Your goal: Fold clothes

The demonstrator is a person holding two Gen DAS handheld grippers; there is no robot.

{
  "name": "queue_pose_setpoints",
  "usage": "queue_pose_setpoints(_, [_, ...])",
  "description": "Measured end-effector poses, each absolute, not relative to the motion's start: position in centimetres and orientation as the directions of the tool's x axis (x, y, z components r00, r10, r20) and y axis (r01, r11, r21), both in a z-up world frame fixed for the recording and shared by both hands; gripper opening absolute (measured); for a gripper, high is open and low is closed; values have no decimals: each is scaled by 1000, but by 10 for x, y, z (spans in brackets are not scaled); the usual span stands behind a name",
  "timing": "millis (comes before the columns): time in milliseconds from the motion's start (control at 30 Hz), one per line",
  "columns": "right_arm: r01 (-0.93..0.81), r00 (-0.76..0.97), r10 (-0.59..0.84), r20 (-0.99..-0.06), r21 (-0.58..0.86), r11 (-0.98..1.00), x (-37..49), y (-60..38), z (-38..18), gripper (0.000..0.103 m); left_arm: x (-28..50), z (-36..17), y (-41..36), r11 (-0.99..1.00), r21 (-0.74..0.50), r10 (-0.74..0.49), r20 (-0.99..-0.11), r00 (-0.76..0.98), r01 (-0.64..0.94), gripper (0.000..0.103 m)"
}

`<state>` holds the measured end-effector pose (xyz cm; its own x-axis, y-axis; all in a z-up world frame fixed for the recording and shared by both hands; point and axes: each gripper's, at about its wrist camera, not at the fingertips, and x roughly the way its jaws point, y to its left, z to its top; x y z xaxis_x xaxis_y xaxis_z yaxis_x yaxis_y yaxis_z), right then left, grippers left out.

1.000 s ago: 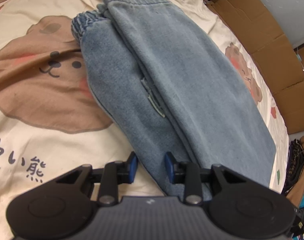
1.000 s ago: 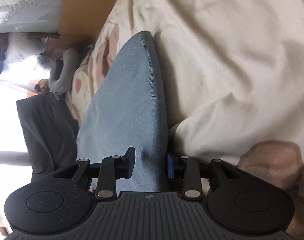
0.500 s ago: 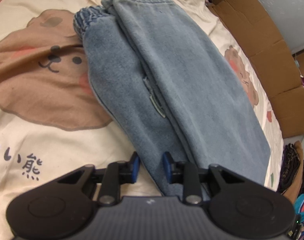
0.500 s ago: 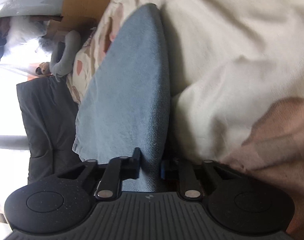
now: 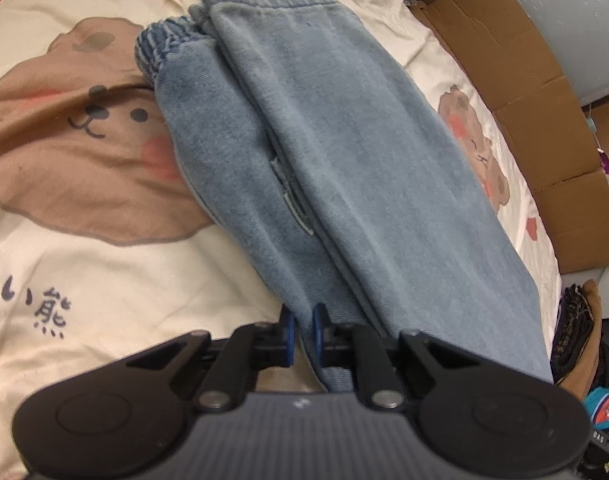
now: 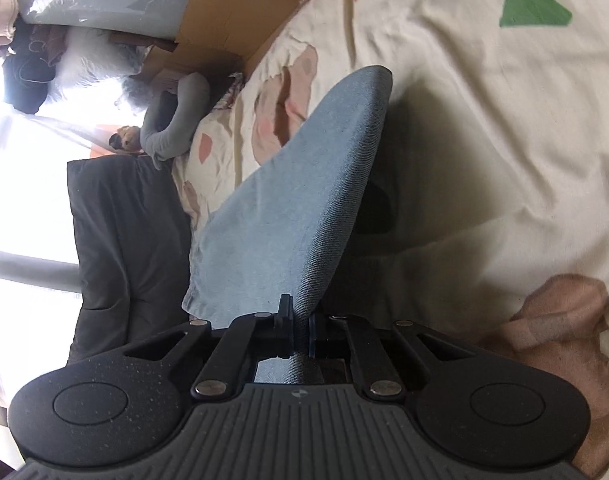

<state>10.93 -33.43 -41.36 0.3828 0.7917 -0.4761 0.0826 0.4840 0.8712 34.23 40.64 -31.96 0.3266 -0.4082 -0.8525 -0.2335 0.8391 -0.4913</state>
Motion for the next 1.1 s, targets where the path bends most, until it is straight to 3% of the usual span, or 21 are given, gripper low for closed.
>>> queue_pose_setpoints(633, [109,424,693,-582,793,600,105,-419,-353,4,320,-320,332,803,-576,-547,-814,197,-150,9])
queue_pose_setpoints(900, [242,359,687,-632,774,585,90,-441,-423,6,323,-315,330,819,-567,-554,-821,137,-88,12])
queue_pose_setpoints(1100, [296,351,716,-603,797,526,67,-451,-460,15,325,-294,328,836,-548,-546,-830,109,20,11])
